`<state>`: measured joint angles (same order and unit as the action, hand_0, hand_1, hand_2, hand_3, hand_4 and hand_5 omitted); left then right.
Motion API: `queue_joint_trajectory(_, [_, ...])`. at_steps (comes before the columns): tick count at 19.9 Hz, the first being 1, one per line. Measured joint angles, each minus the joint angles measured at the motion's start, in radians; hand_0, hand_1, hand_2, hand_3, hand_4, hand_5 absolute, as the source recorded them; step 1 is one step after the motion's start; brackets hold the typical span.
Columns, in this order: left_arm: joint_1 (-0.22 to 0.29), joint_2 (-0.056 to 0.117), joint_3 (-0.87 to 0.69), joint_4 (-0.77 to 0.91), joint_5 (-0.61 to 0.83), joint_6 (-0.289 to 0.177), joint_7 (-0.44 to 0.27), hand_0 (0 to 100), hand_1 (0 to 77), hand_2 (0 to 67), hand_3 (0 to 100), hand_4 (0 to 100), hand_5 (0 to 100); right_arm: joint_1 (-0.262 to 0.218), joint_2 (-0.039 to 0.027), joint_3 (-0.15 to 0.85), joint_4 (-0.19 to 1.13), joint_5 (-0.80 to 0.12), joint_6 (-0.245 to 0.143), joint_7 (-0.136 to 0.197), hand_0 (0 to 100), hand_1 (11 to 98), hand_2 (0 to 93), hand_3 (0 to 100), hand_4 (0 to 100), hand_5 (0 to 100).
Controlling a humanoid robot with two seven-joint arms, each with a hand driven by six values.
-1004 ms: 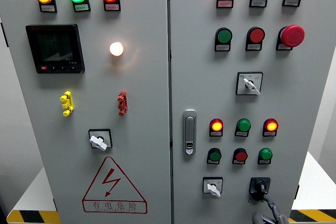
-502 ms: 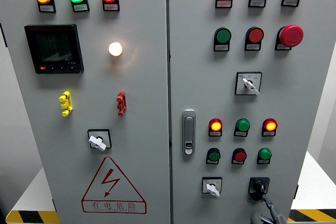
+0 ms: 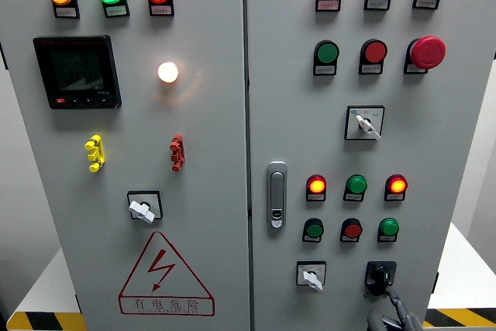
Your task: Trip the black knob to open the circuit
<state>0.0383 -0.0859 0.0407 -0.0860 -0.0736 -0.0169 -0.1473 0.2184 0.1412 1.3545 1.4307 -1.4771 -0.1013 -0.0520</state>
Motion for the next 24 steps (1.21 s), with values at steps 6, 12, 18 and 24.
queue_joint_trajectory(6, [0.0,0.0,0.0,0.0,0.0,0.0,0.0,0,3.8,12.7,21,7,2,0.001,0.0,-0.006,0.001,0.0,0.0,0.0,87,46.9,4.6,88,85,97])
queue_joint_trajectory(12, [0.0,0.0,0.0,0.0,0.0,0.0,0.0,0,3.7,12.7,21,7,2,0.0,0.0,-0.011,0.001,0.0,0.0,-0.006,87,46.7,4.6,88,86,98])
queue_joint_trajectory(18, [0.0,0.0,0.001,0.0,0.0,0.0,0.0,0,3.6,12.7,21,7,2,-0.001,0.0,-0.015,0.001,0.003,0.0,-0.009,86,46.7,4.6,88,87,98])
queue_joint_trajectory(24, [0.0,0.0,0.0,0.0,0.0,0.0,0.0,0,3.6,12.7,21,7,2,-0.001,0.0,-0.02,0.001,0.003,0.0,-0.011,86,46.5,4.6,89,87,99])
